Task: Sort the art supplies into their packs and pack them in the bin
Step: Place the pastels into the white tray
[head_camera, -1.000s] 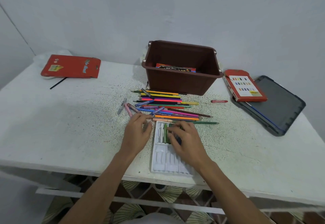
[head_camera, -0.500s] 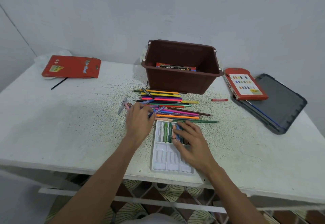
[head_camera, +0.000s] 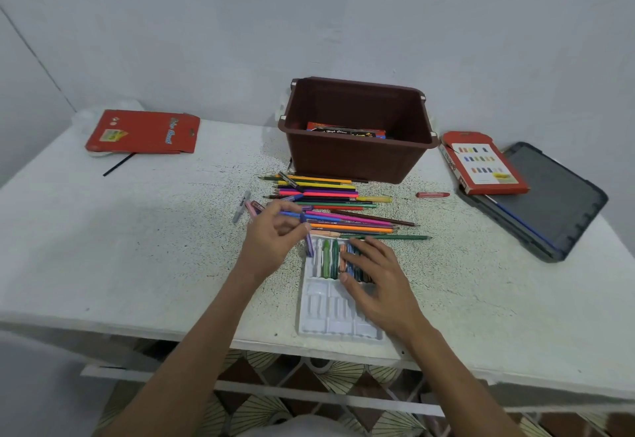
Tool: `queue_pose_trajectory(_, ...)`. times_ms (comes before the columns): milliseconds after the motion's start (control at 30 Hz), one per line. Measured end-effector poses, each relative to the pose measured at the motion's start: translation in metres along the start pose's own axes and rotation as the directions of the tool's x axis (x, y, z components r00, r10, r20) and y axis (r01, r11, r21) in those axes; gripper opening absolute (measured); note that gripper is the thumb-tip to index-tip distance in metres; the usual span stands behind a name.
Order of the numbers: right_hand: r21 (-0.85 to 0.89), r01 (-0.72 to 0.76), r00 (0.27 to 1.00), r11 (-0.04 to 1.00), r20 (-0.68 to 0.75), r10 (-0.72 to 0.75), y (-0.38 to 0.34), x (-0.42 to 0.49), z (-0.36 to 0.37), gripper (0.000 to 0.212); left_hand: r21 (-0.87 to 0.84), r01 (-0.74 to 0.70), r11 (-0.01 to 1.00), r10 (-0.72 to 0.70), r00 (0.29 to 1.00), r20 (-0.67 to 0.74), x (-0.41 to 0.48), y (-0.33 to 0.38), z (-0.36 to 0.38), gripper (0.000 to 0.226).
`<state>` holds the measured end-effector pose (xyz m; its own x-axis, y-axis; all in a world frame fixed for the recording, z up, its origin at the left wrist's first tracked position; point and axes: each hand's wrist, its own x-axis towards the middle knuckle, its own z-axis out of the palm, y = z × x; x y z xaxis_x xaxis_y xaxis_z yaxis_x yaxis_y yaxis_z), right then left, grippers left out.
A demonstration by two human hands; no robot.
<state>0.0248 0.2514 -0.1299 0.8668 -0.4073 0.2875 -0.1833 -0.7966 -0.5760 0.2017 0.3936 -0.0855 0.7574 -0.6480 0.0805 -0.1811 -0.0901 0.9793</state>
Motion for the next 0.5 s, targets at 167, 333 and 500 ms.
queue_pose_trajectory(167,-0.003,-0.010,1.000,1.000,0.004,0.010,0.000,0.000,0.001,0.051,0.190,-0.030,0.981,0.009,0.994,0.113,-0.006,-0.010,0.004,0.023)
queue_pose_trajectory(333,-0.007,-0.014,1.000,1.000,0.007,0.014,-0.001,-0.001,0.000,0.051,0.430,-0.185,0.884,0.149,0.982,0.115,-0.009,-0.021,0.005,0.028)
queue_pose_trajectory(500,-0.013,-0.013,1.000,1.000,0.003,0.014,-0.001,-0.001,0.001,0.050,0.475,-0.180,0.861,0.160,0.984,0.084,-0.012,-0.029,0.001,0.037)
